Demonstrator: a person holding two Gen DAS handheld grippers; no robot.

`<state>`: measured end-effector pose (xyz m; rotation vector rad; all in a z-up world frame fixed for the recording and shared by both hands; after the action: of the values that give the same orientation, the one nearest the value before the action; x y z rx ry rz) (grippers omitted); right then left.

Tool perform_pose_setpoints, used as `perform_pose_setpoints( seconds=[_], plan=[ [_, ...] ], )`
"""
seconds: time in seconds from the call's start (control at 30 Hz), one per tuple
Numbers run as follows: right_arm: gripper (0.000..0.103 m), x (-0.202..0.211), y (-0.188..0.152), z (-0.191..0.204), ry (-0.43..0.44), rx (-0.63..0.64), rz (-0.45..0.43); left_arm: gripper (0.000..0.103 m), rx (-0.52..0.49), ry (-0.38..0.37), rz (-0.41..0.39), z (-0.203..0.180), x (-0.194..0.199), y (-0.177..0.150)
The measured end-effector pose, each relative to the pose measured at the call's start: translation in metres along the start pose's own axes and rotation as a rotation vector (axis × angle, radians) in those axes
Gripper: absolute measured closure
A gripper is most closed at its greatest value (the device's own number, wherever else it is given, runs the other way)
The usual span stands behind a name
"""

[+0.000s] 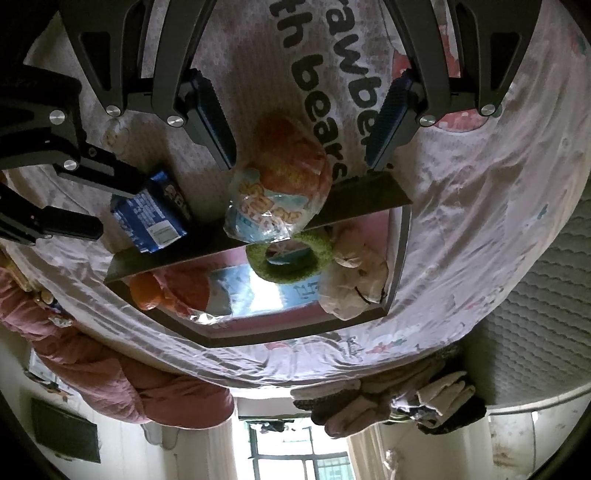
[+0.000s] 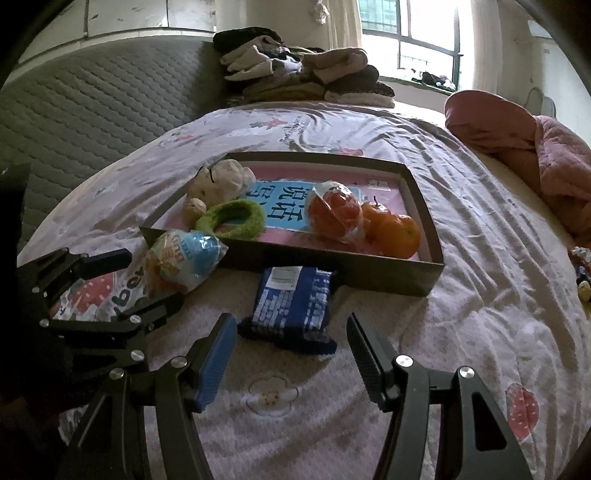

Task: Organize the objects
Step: 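Move left tool toward the clear-bagged Kinder egg while right approaches blue snack packet, then close left tool on the bagged Kinder egg while right grasps the blue snack packet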

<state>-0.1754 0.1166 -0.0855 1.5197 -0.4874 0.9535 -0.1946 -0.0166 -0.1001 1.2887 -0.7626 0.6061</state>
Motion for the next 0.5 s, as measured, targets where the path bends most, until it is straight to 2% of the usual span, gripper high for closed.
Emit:
perform_pose_setpoints(
  seconds=[0.37, 0.5],
  plan=[
    [0.042, -0.022, 0.004, -0.007, -0.013, -0.045, 0.032, 0.029, -0.004, 0.004, 0.029, -0.002, -0.019, 0.003],
    [0.042, -0.032, 0.011, -0.007, -0.058, -0.015, 0.053, 0.027, 0.014, 0.012, 0.044, 0.001, -0.034, 0.006]
  ],
)
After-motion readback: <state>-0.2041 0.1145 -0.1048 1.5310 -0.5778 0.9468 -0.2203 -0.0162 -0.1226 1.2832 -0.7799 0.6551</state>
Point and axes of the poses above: each gripper's, at about its wrist camera, not at the fingertips, and x roughly against the way its jaws point, z to its left, y to its top, the point moved 8 cm from there along -x, roughly the way its jaws point, and after that the axes turned 5 degrees about z, right-handed, at the moved point
